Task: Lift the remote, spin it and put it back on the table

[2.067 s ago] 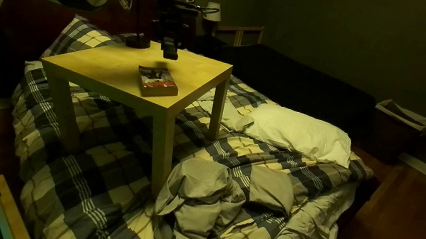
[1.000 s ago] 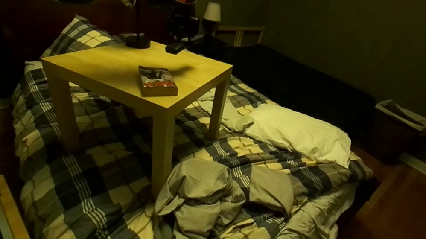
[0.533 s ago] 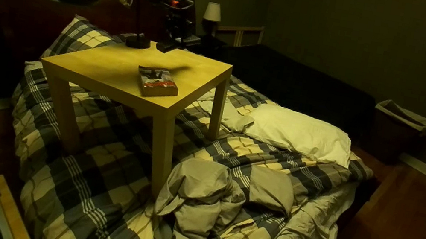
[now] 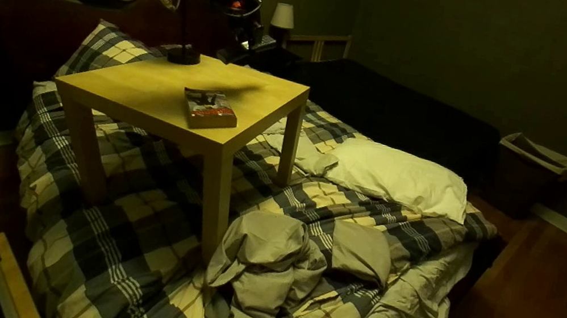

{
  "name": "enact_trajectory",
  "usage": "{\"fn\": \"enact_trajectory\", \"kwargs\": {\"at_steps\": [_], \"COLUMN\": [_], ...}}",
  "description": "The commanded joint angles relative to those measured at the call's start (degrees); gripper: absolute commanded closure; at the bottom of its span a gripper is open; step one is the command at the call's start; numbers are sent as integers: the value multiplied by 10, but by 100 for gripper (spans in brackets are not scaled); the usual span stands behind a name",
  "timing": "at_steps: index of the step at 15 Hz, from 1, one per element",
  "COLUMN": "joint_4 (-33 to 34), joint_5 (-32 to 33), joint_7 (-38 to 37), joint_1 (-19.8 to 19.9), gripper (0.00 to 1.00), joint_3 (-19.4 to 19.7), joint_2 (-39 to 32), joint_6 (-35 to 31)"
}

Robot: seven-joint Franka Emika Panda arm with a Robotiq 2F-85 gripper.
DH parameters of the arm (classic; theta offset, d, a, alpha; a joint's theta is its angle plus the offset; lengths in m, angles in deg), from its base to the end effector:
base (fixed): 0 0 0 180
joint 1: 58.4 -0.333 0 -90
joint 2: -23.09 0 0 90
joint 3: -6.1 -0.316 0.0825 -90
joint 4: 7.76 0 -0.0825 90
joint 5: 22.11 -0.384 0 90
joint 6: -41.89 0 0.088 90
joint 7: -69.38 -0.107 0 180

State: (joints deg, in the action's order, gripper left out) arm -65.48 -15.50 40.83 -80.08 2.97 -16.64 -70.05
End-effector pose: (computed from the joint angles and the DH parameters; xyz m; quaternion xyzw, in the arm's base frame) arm 0.7070 0.3023 0.4744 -0.9909 0.0262 -0.1304 0.0216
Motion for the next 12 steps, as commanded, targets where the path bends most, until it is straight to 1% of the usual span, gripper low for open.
{"fn": "enact_trajectory", "kwargs": {"at_steps": [1, 3, 4, 5, 6, 8, 9, 10, 12], "joint_4": [0, 0, 16, 23, 30, 50, 62, 71, 97], "joint_5": [0, 0, -1, 23, 41, 60, 65, 72, 71], "joint_7": [0, 0, -16, -67, -102, -152, -175, -207, -250], "joint_1": [0, 0, -3, -20, -31, -50, -55, -62, -67], "gripper": [47, 47, 72, 72, 72, 72, 72, 72, 72], "joint_3": [0, 0, 4, 24, 38, 53, 55, 59, 57], "joint_2": [0, 0, -7, -14, -19, -27, -33, -41, -54], "joint_6": [0, 0, 25, 24, 31, 89, 123, 140, 209]}}
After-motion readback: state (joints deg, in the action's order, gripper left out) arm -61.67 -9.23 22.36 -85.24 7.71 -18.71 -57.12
